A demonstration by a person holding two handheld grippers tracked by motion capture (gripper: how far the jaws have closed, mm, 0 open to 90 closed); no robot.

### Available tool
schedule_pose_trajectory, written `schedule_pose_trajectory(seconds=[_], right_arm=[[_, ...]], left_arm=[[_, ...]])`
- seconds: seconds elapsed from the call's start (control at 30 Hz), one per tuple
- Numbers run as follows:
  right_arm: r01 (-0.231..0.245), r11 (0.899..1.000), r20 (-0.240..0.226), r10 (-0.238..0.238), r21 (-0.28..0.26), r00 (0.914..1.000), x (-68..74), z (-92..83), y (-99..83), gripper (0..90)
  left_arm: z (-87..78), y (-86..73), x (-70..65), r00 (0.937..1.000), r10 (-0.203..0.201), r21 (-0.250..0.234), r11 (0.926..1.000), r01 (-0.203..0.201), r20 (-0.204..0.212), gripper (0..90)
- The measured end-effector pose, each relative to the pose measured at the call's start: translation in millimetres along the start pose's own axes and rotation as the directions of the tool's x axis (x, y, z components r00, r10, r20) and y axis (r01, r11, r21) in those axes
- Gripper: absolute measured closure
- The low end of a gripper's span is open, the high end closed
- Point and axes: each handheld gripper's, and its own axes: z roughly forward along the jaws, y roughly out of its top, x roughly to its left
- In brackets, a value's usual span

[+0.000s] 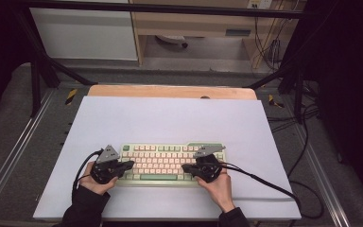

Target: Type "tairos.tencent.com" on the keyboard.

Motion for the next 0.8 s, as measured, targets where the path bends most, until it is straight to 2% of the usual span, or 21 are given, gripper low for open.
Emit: schedule_pose_trajectory(seconds=[0.27,0.8], right_arm=[[0.016,1.0,-0.014,-0.016,0.007,0.9998,2.6,8.2,-1.1,90.0],[0.02,1.0,-0.016,-0.02,0.02,0.9997,3.3,11.0,-2.8,90.0]], left_arm=[[-0.4,-0.2,0.2,1.0,-0.001,-0.001,1.0,0.001,-0.001,89.8],[-0.2,-0.1,-0.3,1.0,0.002,-0.002,1.0,-0.002,0.0,89.8]])
